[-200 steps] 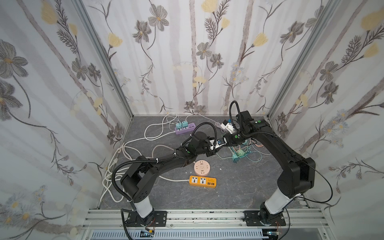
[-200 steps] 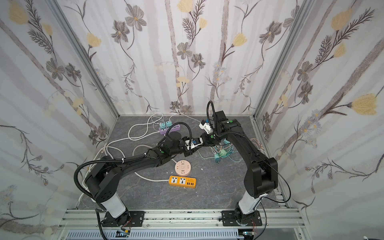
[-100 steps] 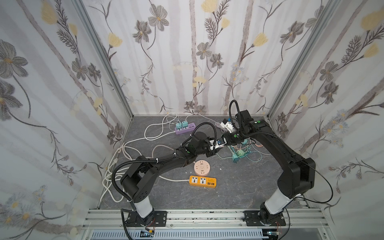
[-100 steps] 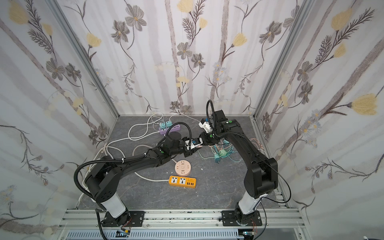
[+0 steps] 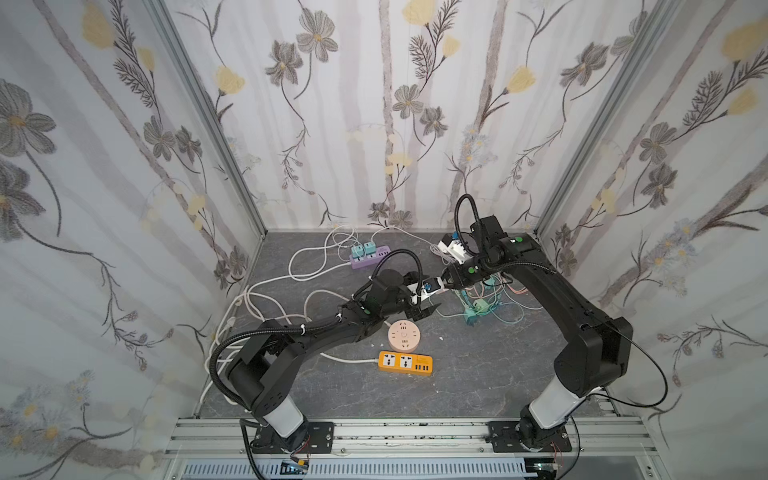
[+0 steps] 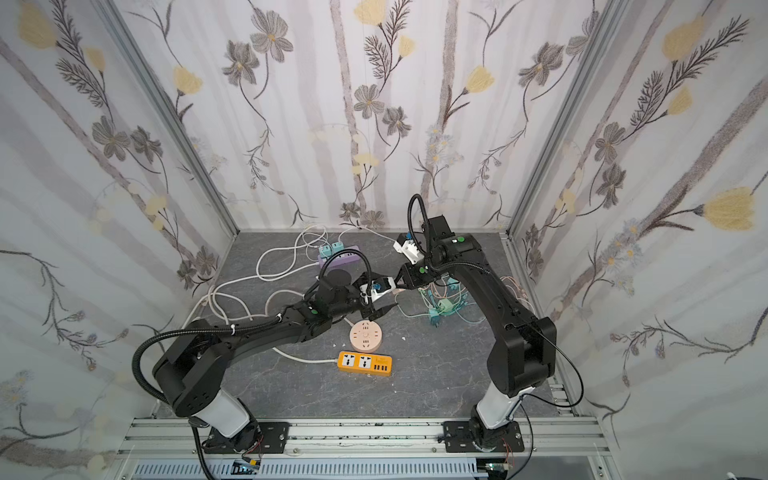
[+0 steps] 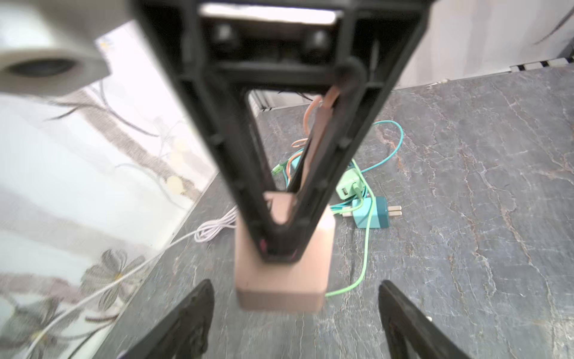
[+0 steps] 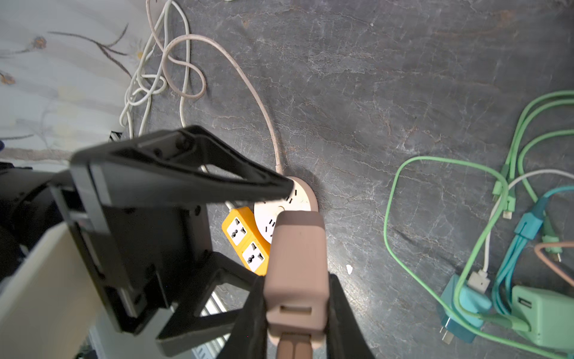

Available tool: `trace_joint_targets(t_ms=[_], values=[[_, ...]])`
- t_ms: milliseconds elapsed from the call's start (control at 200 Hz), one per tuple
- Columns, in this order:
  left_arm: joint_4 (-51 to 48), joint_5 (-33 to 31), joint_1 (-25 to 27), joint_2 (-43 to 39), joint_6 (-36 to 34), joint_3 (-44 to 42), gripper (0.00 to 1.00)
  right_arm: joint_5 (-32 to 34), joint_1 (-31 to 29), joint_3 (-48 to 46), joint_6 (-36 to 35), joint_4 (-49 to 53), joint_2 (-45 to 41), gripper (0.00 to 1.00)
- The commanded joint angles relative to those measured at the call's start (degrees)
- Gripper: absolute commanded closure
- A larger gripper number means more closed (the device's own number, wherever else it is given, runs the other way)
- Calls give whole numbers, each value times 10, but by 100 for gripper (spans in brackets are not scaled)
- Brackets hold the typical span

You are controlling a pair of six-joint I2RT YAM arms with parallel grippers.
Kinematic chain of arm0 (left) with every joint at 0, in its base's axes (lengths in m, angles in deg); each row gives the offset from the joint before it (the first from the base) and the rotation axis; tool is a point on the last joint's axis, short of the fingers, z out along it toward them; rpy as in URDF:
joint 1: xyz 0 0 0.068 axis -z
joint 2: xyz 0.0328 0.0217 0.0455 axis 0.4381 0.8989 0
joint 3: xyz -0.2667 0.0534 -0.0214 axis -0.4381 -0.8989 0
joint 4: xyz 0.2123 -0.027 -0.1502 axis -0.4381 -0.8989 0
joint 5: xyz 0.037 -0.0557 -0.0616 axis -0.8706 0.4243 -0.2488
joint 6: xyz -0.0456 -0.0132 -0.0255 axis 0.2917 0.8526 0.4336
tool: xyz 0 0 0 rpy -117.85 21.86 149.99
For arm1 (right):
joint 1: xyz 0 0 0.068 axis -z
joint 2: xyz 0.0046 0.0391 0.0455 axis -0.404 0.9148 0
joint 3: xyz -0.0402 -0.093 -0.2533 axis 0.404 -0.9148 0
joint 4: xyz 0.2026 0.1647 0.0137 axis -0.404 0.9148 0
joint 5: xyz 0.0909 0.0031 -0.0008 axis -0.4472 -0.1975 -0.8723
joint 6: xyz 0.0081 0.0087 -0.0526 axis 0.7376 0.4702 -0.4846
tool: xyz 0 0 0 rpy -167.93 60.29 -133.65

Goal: Insert the plug
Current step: 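Carry the pink charger over the round pink socket while the left gripper withdraws, then lower and press the pink charger prongs into the round pink socket with the right gripper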

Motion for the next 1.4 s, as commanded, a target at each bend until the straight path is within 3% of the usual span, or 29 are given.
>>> trace_joint_targets(t_ms=[0, 115, 240, 510, 595, 795, 1399], values=[[89, -61, -18, -58, 90, -69, 0, 16, -28, 1, -134, 19, 25, 100], [87, -195, -48, -138, 198, -131, 0, 78, -85, 30, -274, 66, 70, 100], [-68, -390, -68, -210, 303, -113, 0, 130, -133, 64, -414, 108, 120, 100], [-249, -597, -110, -277, 500, -122, 0, 201, -203, 173, -499, 137, 238, 100], [-274, -606, -123, -288, 550, -131, 0, 218, -211, 204, -505, 147, 263, 100], [-273, -605, -133, -307, 592, -162, 0, 258, -224, 241, -528, 169, 290, 100], [-287, -585, -145, -293, 618, -169, 0, 243, -256, 235, -540, 162, 305, 100]])
